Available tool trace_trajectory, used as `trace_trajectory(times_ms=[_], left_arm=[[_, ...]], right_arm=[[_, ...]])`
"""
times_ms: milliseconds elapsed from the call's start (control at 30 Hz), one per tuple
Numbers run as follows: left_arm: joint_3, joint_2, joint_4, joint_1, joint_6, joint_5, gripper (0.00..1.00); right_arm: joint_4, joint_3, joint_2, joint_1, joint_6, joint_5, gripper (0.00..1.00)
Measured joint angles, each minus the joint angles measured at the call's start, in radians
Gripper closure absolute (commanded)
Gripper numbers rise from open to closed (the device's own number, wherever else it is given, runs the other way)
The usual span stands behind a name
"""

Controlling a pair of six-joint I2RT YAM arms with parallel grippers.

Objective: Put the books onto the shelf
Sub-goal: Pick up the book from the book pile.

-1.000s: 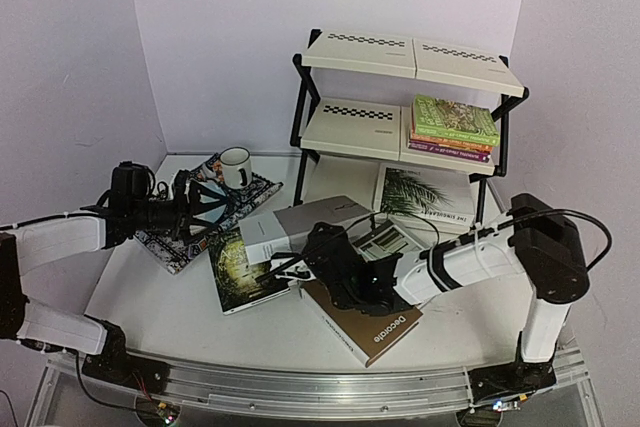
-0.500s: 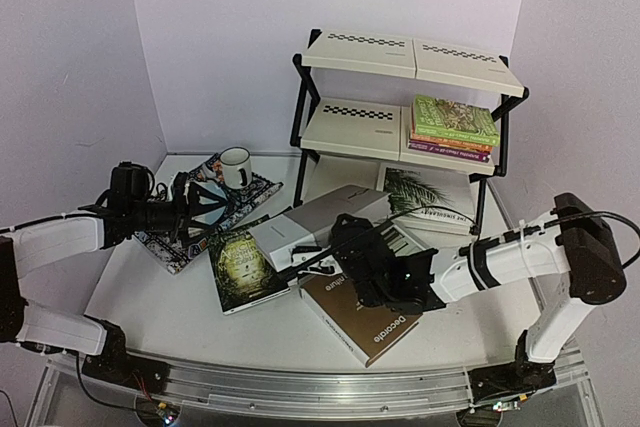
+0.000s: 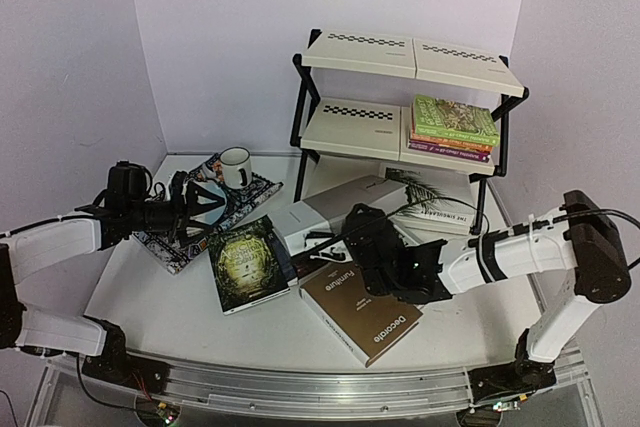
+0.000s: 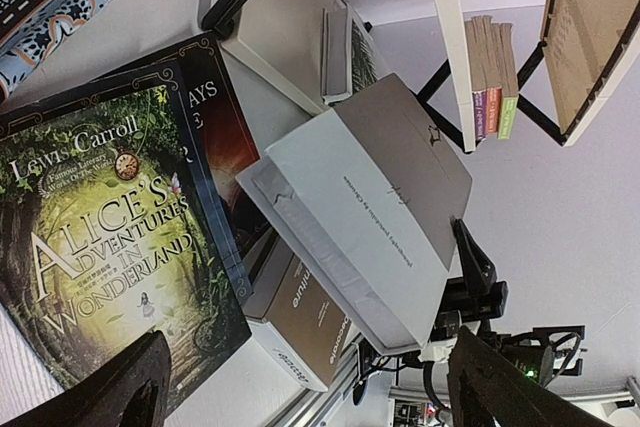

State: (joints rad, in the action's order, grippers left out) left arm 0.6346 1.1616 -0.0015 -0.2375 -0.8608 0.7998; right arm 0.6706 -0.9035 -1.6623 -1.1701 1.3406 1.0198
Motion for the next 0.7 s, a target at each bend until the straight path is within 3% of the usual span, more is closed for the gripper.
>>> trace_trajectory(times_ms=[200, 367, 700], left_arm=[[0.000, -0.003, -0.001, -0.003, -0.003, 0.000, 0.01], [0.000, -0.018, -0.002, -0.029, -0.033, -0.016, 0.00], [-0.029, -0.075, 0.080, -0.114, -0.335, -0.104, 0.00]], right_arm=[[-0.037, 0.000, 0.008, 0.008, -0.033, 0.016, 0.67], [-0.161, -0.056, 0.009, -0.036, -0.155, 0.013, 0.70], [-0.317, -0.220, 0.065, -0.090, -0.400, -0.047, 0.71]])
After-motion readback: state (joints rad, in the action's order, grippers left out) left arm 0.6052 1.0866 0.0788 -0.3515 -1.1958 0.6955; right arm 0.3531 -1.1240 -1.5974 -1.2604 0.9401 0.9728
